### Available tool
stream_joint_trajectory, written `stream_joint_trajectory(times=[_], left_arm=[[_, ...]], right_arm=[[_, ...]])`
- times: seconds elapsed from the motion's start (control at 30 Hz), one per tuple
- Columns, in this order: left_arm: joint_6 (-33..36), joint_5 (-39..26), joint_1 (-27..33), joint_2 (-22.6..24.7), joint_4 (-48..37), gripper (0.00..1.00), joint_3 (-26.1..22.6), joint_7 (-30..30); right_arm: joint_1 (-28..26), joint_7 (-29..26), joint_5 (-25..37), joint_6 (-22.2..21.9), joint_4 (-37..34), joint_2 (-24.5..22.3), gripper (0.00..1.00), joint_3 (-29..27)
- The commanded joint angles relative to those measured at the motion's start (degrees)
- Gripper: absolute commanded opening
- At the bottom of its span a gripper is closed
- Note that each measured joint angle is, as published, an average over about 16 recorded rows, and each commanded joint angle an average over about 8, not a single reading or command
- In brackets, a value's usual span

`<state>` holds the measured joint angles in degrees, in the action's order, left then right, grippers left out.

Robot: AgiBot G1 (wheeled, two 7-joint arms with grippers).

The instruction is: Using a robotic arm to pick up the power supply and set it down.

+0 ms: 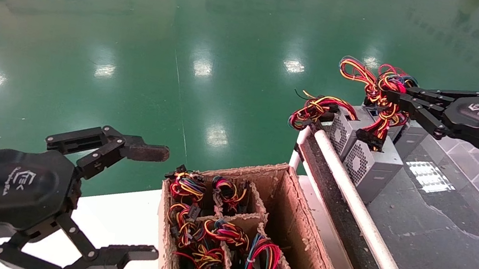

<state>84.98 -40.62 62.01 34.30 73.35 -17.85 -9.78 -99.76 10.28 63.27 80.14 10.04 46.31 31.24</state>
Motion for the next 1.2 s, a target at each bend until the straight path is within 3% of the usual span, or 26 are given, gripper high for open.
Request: stream_joint_trajectory(times=[0.03,0.07,0.6,0.87,1.2], left_arm=[[0.0,0.0,0.0,0.0,0.0,1.00,0.0,0.0],[0.0,0.0,0.0,0.0,0.0,1.00,0.0,0.0],[0.0,0.0,0.0,0.0,0.0,1.00,0.0,0.0],[0.0,0.0,0.0,0.0,0.0,1.00,-0.1,0.0],[0.0,0.1,0.0,0.0,-0.1,1.00,-0.1,0.0]], right_arm=[[-0.5,0.7,0.4,0.1,-0.9,0.5,0.92,0.2],[-0.6,0.9,0.4,0.3,-1.3,0.6,1.00,0.3],[-2.7,3.5,1.9,8.1,-5.4,0.2,1.00,1.5],[-3.5,6.1,-2.7,9.6,-7.1,-1.4,1.00,-1.7],[0.8,4.6,-6.3,9.8,0.2,-2.8,1.00,-4.2]])
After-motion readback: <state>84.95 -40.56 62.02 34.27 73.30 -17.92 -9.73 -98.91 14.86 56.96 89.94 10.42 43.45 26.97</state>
